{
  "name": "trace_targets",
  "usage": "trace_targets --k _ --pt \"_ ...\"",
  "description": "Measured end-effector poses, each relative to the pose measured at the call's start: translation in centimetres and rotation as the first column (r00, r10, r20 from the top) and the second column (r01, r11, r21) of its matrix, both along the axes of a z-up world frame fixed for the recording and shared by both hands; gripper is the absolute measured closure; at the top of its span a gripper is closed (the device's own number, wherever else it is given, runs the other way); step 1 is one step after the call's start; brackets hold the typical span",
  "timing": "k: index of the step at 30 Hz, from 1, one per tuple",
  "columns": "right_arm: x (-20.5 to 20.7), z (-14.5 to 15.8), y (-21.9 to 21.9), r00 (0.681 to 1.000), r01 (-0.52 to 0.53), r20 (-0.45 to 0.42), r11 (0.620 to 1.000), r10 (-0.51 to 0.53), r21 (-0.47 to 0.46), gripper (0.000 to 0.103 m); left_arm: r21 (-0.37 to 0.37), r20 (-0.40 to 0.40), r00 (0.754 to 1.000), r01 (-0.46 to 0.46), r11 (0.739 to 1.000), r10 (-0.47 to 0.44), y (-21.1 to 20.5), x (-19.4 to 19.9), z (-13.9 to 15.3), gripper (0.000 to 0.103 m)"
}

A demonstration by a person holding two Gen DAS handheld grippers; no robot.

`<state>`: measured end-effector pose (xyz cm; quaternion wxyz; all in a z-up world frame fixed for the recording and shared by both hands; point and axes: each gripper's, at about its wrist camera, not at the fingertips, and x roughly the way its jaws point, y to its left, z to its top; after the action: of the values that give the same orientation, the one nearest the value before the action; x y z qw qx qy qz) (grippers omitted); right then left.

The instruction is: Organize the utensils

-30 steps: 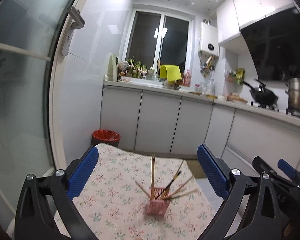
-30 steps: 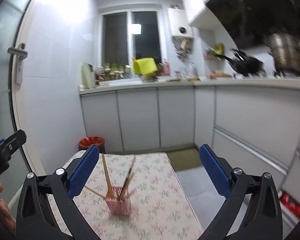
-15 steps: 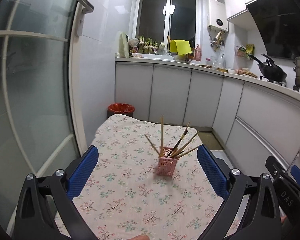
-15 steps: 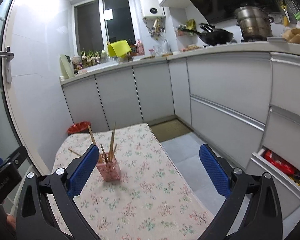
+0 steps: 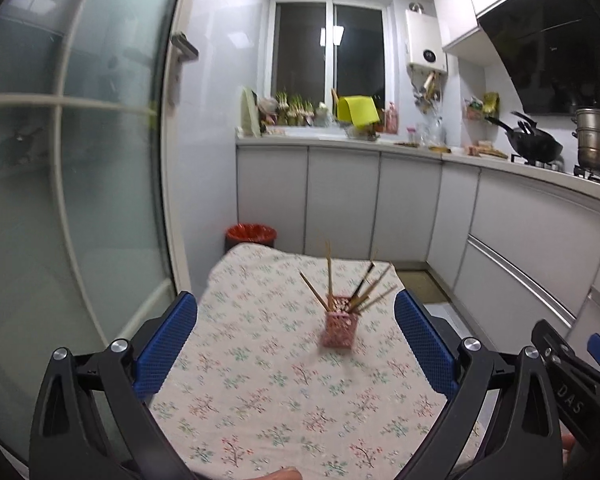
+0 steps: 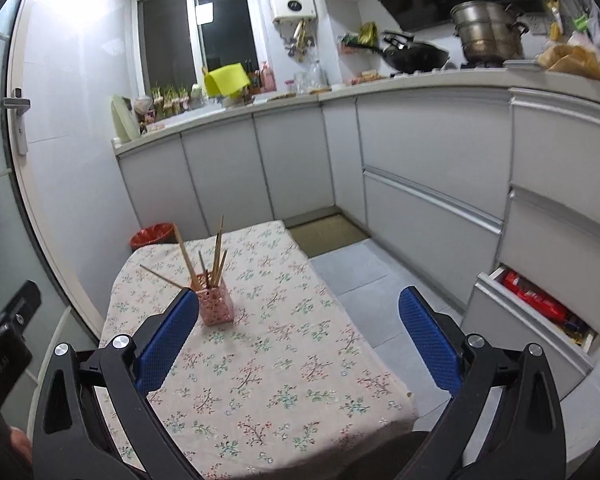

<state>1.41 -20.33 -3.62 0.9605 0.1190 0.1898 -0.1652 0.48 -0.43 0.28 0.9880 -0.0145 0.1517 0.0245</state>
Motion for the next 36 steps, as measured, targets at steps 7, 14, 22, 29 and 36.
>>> trace_targets --k 7,14,22,29,36 --pt "-0.7 0.7 1.2 1.000 0.001 -0.016 1.000 -0.001 -0.019 0.007 -0.017 -0.001 0.999 0.044 0.999 -0.044 -0.6 -0.5 1.1 0.007" --pt "-1.2 1.6 0.9 1.000 0.021 0.006 1.000 -0.021 -0.001 0.007 0.031 0.039 0.999 -0.039 0.999 0.038 -1.1 -1.4 2.0 0.007" --pt "-1.8 2.8 0.7 1.000 0.005 0.021 0.999 -0.007 0.051 0.007 0.019 -0.013 1.000 -0.022 1.000 0.022 -1.1 -0.8 2.1 0.007" --pt "-1.9 3.3 0.9 1.000 0.029 0.010 0.999 -0.030 0.043 0.007 0.000 -0.015 0.999 -0.041 0.999 0.041 -0.6 -0.9 2.4 0.007" --pt "-1.6 3.0 0.7 1.000 0.022 -0.015 0.999 -0.021 0.043 0.007 -0.019 -0.049 0.999 -0.012 1.000 0.011 -0.2 -0.2 2.5 0.007"
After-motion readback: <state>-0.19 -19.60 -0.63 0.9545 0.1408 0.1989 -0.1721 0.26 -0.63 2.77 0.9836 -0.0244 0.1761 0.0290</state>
